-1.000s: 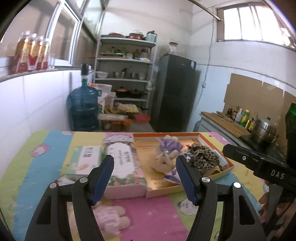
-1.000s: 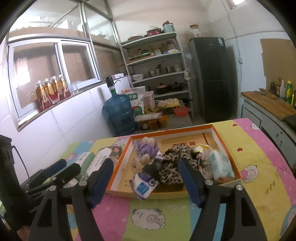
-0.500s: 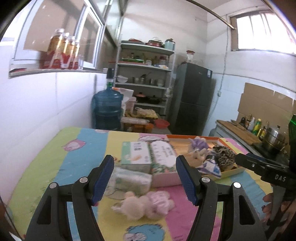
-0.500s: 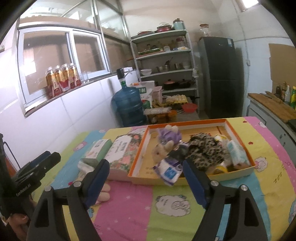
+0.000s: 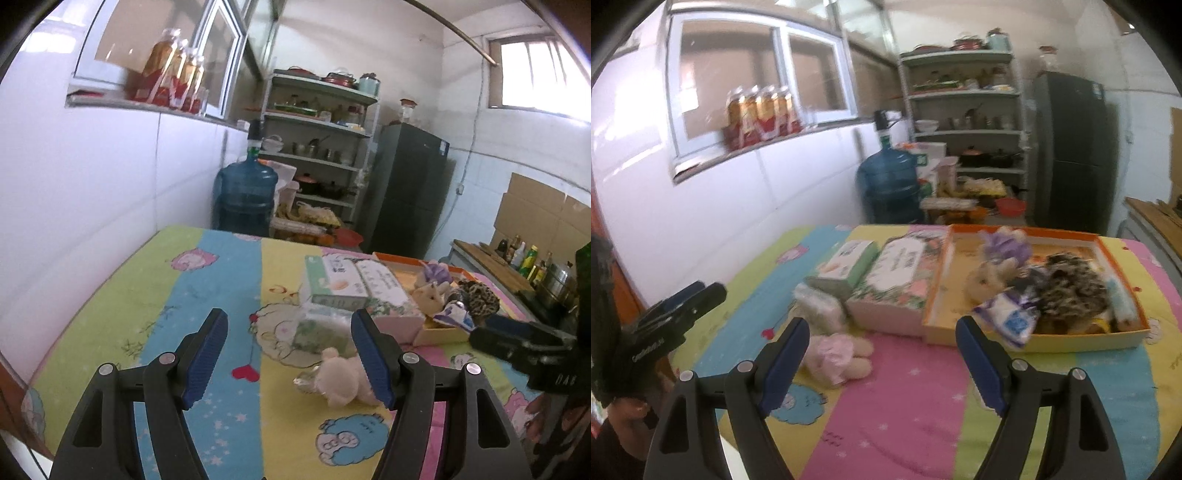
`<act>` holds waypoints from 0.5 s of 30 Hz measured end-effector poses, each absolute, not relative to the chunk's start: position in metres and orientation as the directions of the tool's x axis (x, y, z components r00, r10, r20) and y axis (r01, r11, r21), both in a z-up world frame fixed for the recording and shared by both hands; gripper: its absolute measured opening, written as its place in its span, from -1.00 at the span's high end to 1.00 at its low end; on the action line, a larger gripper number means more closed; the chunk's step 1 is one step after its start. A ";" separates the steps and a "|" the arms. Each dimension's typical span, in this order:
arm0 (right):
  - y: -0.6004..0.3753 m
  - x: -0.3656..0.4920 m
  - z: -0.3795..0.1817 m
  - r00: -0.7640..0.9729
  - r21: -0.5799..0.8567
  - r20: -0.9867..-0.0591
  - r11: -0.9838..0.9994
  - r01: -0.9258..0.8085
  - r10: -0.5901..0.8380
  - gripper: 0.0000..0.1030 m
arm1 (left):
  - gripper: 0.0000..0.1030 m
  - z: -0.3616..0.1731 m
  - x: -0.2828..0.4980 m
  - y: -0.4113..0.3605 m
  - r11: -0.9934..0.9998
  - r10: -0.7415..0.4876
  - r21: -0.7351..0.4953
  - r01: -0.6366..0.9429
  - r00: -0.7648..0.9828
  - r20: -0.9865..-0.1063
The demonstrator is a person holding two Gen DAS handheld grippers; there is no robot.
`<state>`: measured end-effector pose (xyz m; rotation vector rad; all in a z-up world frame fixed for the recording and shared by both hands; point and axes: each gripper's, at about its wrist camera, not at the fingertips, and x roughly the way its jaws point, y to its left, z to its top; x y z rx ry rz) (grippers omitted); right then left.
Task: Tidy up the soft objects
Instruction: 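Withdraw both tools from the box toward the pink-dressed teddy bear, then grasp the teddy bear in pink dress with the right tool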
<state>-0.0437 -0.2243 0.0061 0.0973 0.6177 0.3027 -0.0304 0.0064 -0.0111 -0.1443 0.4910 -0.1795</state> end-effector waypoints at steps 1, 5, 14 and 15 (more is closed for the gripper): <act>-0.218 -0.041 0.002 0.758 0.180 -0.566 0.945 -0.272 0.325 -0.57 | -0.38 -0.013 -0.030 0.009 0.974 -0.204 -0.182 0.133 0.865 -0.458; -0.195 -0.028 -0.015 0.678 0.139 -0.626 0.910 -0.390 0.386 -0.57 | -0.38 -0.020 -0.028 0.017 0.974 -0.200 -0.193 0.121 0.859 -0.472; -0.158 -0.001 -0.038 0.531 -0.010 -0.721 0.759 -0.651 0.445 -0.57 | -0.38 -0.036 -0.020 0.025 0.971 -0.204 -0.215 0.105 0.834 -0.512; -0.155 0.002 -0.039 0.523 -0.028 -0.729 0.744 -0.667 0.441 -0.57 | -0.38 -0.036 -0.020 0.025 0.971 -0.203 -0.215 0.104 0.834 -0.513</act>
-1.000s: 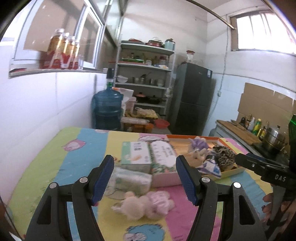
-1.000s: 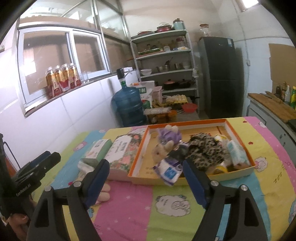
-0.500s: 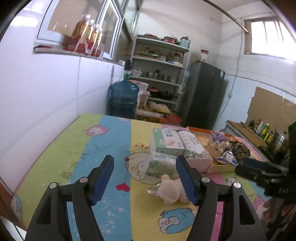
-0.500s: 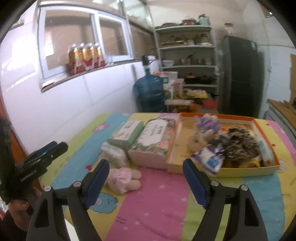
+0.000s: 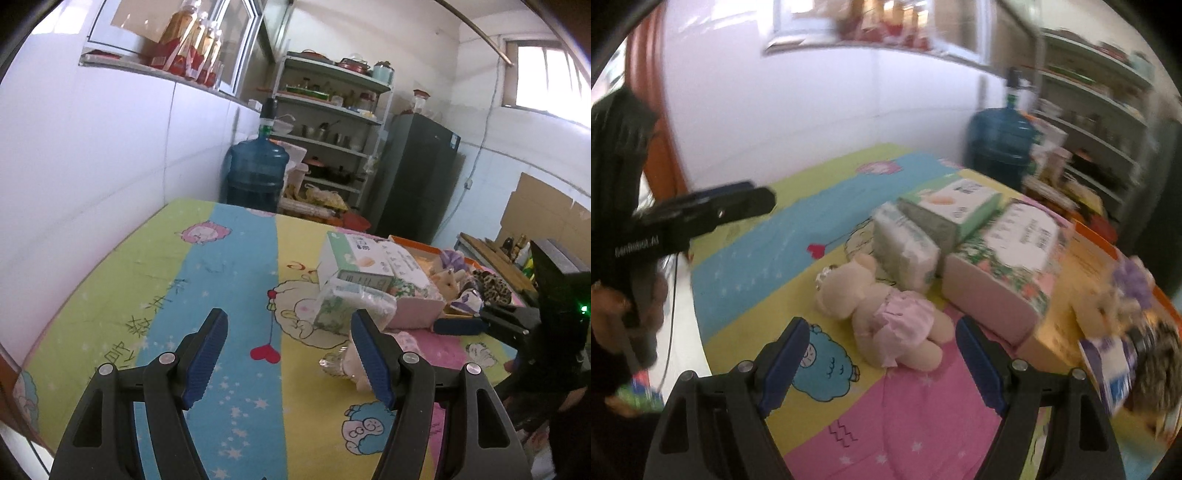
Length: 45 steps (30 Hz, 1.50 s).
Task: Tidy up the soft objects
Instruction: 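Grasp the teddy bear in pink dress with the right tool, then grasp the white wrapped tissue pack with the left tool while the right tool holds the bear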
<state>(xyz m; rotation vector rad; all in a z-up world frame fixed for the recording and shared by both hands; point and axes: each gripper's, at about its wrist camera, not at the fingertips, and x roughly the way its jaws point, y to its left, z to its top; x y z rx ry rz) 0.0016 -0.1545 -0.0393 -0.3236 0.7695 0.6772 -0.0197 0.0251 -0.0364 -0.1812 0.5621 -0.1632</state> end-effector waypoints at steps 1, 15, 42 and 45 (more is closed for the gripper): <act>-0.150 0.004 -0.041 0.513 -0.054 -0.740 0.722 -0.690 0.435 -0.57 | -0.38 -0.037 -0.019 0.026 0.972 -0.200 -0.214 0.101 0.834 -0.515; -0.120 0.035 -0.070 0.380 -0.104 -0.827 0.550 -0.828 0.415 -0.57 | -0.38 -0.051 0.001 0.034 0.972 -0.187 -0.226 0.070 0.811 -0.554; -0.168 -0.033 -0.053 0.457 -0.001 -0.766 0.710 -0.704 0.452 0.09 | -0.39 -0.048 0.081 0.004 0.636 -0.624 -0.050 0.770 0.474 -0.621; -0.174 -0.039 -0.047 0.469 0.010 -0.755 0.722 -0.692 0.459 0.09 | -0.39 -0.054 0.091 -0.008 0.588 -0.616 -0.007 0.809 0.441 -0.653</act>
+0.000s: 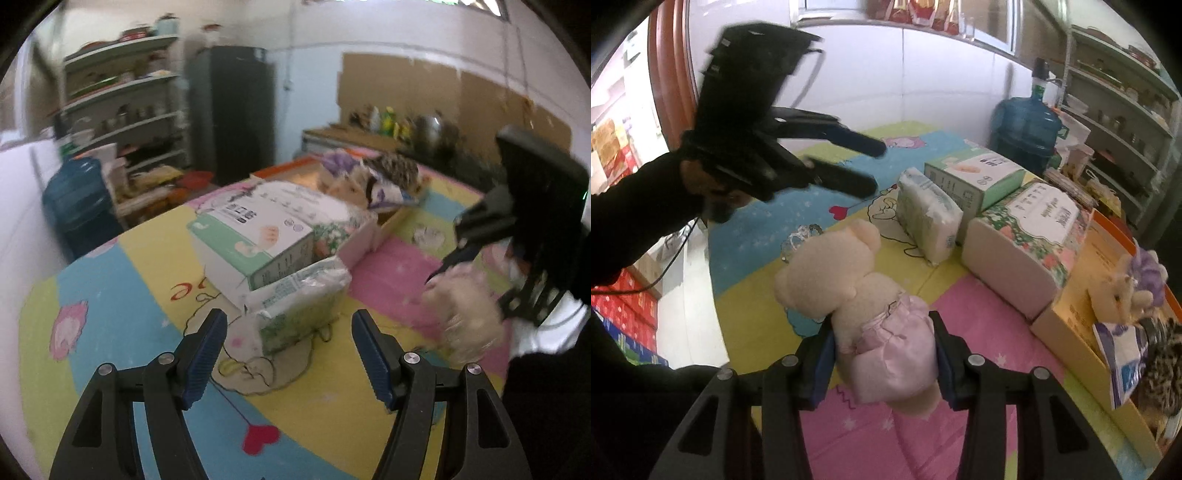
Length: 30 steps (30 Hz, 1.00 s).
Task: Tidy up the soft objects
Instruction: 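Grasp the white wrapped tissue pack with the left tool while the right tool holds the bear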
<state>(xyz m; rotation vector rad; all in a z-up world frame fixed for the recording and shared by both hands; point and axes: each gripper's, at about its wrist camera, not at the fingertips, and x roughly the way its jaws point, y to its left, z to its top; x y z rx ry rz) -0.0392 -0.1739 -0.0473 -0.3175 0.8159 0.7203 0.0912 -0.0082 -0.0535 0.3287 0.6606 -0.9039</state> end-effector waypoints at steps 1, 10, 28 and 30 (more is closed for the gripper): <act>-0.176 -0.039 -0.046 0.472 0.015 -0.751 0.727 -0.686 0.461 0.09 | -0.39 -0.056 0.095 -0.011 0.577 -0.611 0.006 0.817 0.437 -0.661; -0.192 -0.036 -0.047 0.494 0.041 -0.747 0.772 -0.635 0.446 0.08 | -0.39 -0.071 0.121 -0.027 0.498 -0.627 -0.049 0.866 0.320 -0.710; -0.203 -0.026 -0.054 0.489 0.096 -0.733 0.785 -0.612 0.472 0.07 | -0.39 -0.087 0.081 -0.035 0.493 -0.602 -0.060 0.868 0.291 -0.744; -0.205 -0.027 -0.054 0.492 0.097 -0.733 0.788 -0.607 0.469 0.07 | -0.39 -0.089 0.072 -0.043 0.467 -0.568 0.025 0.884 0.321 -0.758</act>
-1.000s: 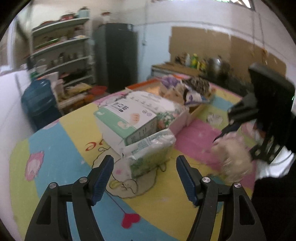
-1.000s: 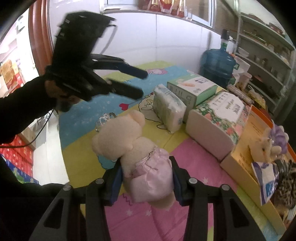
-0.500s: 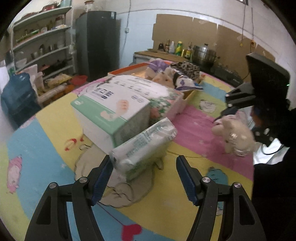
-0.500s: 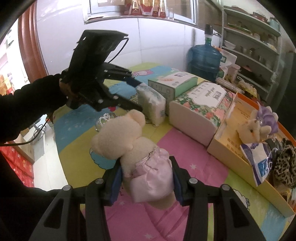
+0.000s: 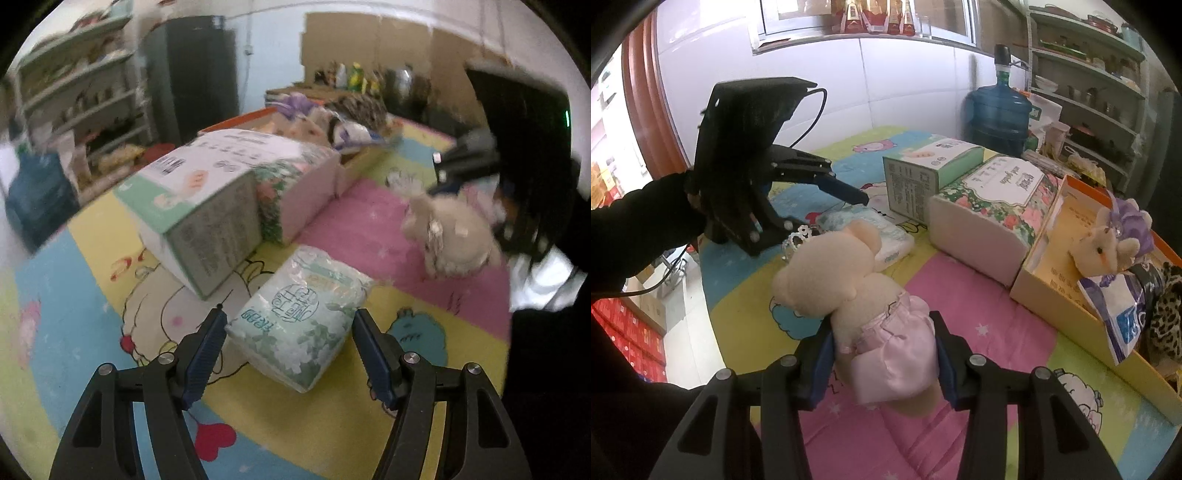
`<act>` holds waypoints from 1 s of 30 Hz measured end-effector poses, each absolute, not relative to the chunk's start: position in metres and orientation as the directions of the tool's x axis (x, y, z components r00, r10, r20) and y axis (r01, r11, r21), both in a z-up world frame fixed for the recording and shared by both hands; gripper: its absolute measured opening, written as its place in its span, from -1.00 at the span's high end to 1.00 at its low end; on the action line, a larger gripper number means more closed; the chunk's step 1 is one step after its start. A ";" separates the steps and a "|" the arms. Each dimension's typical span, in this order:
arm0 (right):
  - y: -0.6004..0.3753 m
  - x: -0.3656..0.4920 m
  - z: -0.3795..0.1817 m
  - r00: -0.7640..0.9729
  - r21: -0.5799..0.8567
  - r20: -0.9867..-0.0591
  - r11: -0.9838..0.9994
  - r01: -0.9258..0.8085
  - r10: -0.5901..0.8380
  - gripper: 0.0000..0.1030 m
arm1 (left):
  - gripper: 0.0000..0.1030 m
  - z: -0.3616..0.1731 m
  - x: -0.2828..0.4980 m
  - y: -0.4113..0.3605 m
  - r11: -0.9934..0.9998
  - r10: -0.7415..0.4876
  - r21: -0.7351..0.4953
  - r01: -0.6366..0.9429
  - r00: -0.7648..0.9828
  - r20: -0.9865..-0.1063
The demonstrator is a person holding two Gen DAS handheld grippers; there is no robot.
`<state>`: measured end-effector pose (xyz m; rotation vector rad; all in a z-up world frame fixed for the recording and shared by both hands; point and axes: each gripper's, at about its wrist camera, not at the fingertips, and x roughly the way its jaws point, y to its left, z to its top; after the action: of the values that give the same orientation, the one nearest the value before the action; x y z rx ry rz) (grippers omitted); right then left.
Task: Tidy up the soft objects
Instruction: 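Grasp the white wrapped tissue pack with the left tool while the right tool holds the bear, then carry the tissue pack and teddy bear with both tools over the orange box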
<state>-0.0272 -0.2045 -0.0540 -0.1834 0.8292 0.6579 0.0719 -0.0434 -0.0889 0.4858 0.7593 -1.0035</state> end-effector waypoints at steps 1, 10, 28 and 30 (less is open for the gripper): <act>-0.206 -0.028 -0.054 0.493 0.097 -0.733 0.790 -0.605 0.468 0.07 | -0.39 -0.089 0.069 -0.046 0.452 -0.559 0.055 0.890 0.331 -0.761; -0.212 -0.028 -0.057 0.496 0.118 -0.730 0.802 -0.586 0.470 0.06 | -0.39 -0.089 0.073 -0.061 0.361 -0.532 0.080 0.929 0.275 -0.801; -0.231 -0.030 -0.065 0.524 0.191 -0.706 0.840 -0.508 0.477 0.06 | -0.16 -0.088 0.065 -0.064 0.488 -0.582 -0.025 0.872 0.304 -0.754; -0.233 -0.031 -0.066 0.533 0.200 -0.701 0.848 -0.490 0.474 0.06 | -0.15 -0.085 0.061 -0.062 0.531 -0.576 -0.022 0.847 0.342 -0.743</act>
<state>-0.0305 -0.2334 -0.0662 -0.0219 0.8286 0.5746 0.0615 -0.0622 -0.0850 0.4039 0.7742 -0.9580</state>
